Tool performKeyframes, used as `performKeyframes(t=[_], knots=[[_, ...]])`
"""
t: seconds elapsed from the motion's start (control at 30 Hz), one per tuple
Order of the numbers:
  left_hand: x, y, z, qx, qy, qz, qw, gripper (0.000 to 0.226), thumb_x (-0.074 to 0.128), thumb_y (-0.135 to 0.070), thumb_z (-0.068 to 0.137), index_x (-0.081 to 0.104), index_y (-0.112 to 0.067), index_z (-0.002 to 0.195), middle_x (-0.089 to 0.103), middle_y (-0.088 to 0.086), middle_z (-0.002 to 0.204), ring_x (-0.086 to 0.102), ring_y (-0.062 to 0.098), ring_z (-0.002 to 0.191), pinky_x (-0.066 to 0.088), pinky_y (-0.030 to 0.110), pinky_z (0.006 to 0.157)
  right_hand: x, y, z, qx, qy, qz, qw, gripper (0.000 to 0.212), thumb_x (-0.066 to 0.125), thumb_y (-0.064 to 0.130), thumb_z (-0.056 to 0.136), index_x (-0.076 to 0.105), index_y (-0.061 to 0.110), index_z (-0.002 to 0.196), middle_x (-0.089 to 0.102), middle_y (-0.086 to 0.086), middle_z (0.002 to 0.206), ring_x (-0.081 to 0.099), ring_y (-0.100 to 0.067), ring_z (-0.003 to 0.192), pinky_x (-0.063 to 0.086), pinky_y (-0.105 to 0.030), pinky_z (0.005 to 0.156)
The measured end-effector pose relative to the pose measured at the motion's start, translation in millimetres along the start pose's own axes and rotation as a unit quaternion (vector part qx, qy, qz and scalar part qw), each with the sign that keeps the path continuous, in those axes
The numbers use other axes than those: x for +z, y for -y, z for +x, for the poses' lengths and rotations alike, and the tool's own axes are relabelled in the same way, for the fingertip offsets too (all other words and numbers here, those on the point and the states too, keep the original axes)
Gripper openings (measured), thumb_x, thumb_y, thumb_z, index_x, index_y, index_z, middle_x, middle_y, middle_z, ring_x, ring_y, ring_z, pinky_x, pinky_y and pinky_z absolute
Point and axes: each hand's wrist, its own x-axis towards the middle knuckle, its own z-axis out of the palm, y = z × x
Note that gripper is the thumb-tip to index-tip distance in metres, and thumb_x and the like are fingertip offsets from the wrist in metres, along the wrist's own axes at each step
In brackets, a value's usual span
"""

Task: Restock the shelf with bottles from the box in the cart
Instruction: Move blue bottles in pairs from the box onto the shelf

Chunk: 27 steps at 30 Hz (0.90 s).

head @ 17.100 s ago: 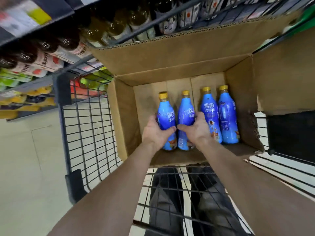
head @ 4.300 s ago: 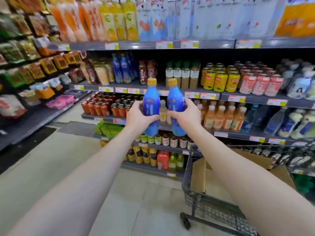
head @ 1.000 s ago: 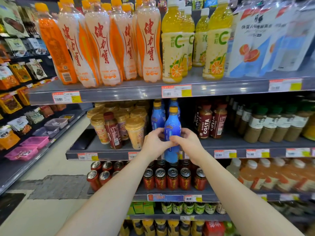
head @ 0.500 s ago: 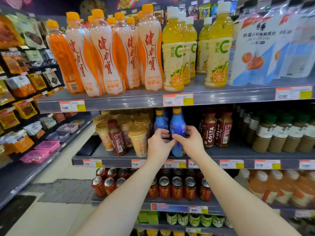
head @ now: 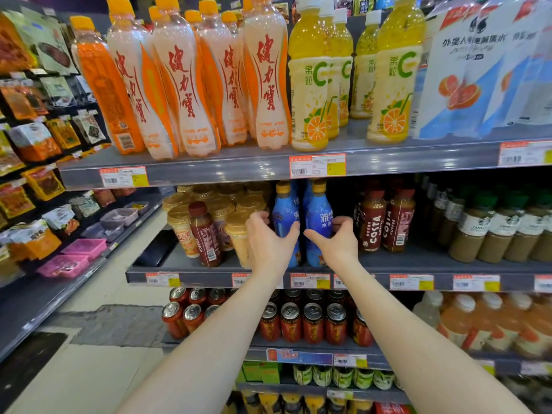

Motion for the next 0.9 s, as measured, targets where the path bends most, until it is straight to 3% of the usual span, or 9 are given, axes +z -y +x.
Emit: performKeyframes(t=[0.13,0.23,0.37,0.5,0.57,0.7,0.9], knots=[[5.7,-1.9,3.2,-0.019,0.023,0.038,0.999,0.077,0.083,-0.058,0.075,0.043,-0.020,0.128,0.058,-0.001,0.122,0.062,0.021,0.104,0.056,0.042,0.080,3.9,-10.1,0.8,-0.013,0.025,-0.054,0.998,0.071,0.087,0.024,0.072,0.047,0.012,0.130,0.057,-0.001,0.116,0.060,-0.017,0.101,0.044,-0.026,0.079],[6.6,-2.0,8.4,0.005,0.043,0.044,0.998,0.069,0.080,-0.046,0.084,0.039,-0.024,0.134,0.058,0.004,0.129,0.064,0.027,0.112,0.057,0.051,0.087,3.9,-17.0,0.5,-0.019,0.031,-0.106,0.994,0.069,0.082,0.016,0.076,0.048,0.013,0.136,0.055,-0.004,0.123,0.059,-0.020,0.108,0.043,-0.026,0.083],[-0.2,2.8,15.2,0.054,0.108,0.042,0.992,0.074,0.077,-0.037,0.085,0.030,-0.035,0.143,0.060,0.002,0.127,0.064,0.025,0.108,0.056,0.048,0.087,4.1,-16.3,1.2,-0.016,0.016,-0.128,0.991,0.068,0.085,0.020,0.074,0.052,0.014,0.133,0.056,-0.004,0.119,0.059,-0.019,0.103,0.047,-0.030,0.085],[-6.6,6.6,25.2,0.053,0.164,0.018,0.985,0.075,0.077,-0.032,0.080,0.033,-0.039,0.140,0.066,-0.002,0.120,0.066,0.020,0.106,0.057,0.043,0.089,8.2,-13.9,-0.8,-0.009,0.005,-0.151,0.988,0.062,0.086,0.027,0.072,0.058,0.013,0.125,0.051,-0.004,0.113,0.058,-0.022,0.101,0.045,-0.029,0.081],[-7.2,2.7,28.6,0.046,0.161,0.002,0.986,0.070,0.078,-0.033,0.080,0.038,-0.035,0.138,0.067,-0.001,0.118,0.067,0.020,0.106,0.057,0.038,0.088,10.2,-13.5,-1.3,0.000,-0.002,-0.146,0.989,0.064,0.087,0.027,0.070,0.057,0.012,0.124,0.050,-0.003,0.114,0.057,-0.022,0.102,0.045,-0.030,0.081],[-5.3,-3.5,32.6,0.052,0.135,0.028,0.989,0.071,0.083,-0.044,0.080,0.041,-0.033,0.136,0.058,0.005,0.124,0.061,0.023,0.108,0.055,0.044,0.090,11.8,-12.3,-1.0,-0.002,0.002,-0.148,0.989,0.063,0.086,0.024,0.072,0.054,0.011,0.125,0.050,-0.006,0.116,0.055,-0.021,0.101,0.043,-0.028,0.082],[-4.6,3.6,35.7,0.064,0.160,-0.001,0.985,0.073,0.081,-0.033,0.081,0.043,-0.030,0.143,0.065,0.001,0.125,0.066,0.020,0.111,0.058,0.041,0.093,8.4,-19.8,-1.1,-0.002,0.006,-0.120,0.993,0.055,0.085,0.028,0.072,0.059,0.017,0.119,0.065,-0.004,0.112,0.064,-0.019,0.097,0.055,-0.035,0.084]])
